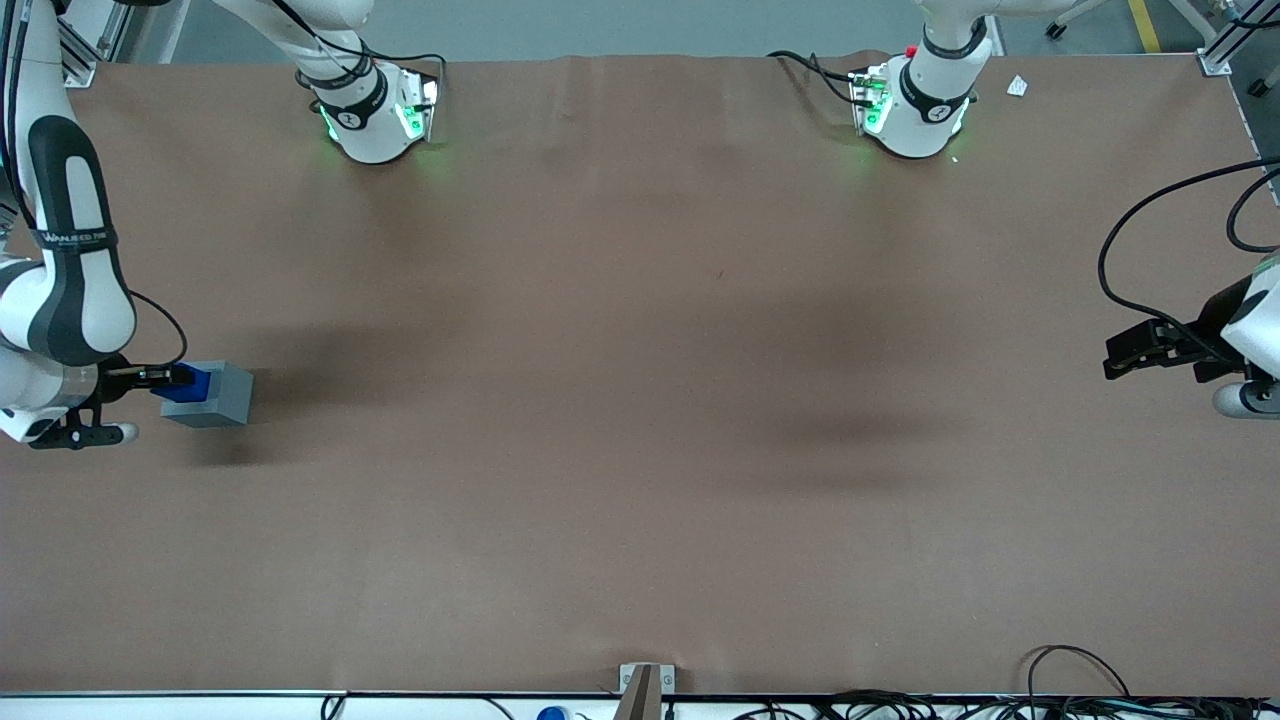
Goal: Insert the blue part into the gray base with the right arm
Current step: 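Lower the blue block into the gray base's square hole, then open the right gripper and raise it away from the base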
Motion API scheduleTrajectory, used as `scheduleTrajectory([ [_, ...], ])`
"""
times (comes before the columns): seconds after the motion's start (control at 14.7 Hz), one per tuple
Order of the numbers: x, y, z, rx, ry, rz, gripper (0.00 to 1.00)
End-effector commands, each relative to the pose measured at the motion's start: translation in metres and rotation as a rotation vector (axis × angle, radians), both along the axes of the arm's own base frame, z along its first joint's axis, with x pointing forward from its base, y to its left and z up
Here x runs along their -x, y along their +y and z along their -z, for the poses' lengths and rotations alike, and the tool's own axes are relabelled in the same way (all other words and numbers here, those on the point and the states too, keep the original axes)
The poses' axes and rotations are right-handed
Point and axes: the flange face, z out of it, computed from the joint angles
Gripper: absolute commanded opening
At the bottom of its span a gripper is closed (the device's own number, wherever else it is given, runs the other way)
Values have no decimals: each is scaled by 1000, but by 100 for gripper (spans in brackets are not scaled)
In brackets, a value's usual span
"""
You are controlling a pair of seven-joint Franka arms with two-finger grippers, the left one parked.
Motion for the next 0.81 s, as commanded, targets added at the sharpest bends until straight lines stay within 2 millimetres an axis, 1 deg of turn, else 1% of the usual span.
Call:
scheduleTrajectory([
  [0.0, -3, -5, 2, -1, -1, 15, 27],
  [0.07, -3, -5, 2, -1, -1, 15, 43],
  [0.14, -2, -6, 2, -4, 1, 10, 62],
  [0.2, -2, -4, 2, -7, 4, 7, 100],
  [0.27, -1, -8, 1, -7, 4, 13, 100],
  [0.41, 0, -2, -8, -12, 18, 14, 100],
  [0.68, 6, 6, -94, -28, 46, 21, 100],
  [0.75, 8, 11, -119, -53, 42, 33, 100],
])
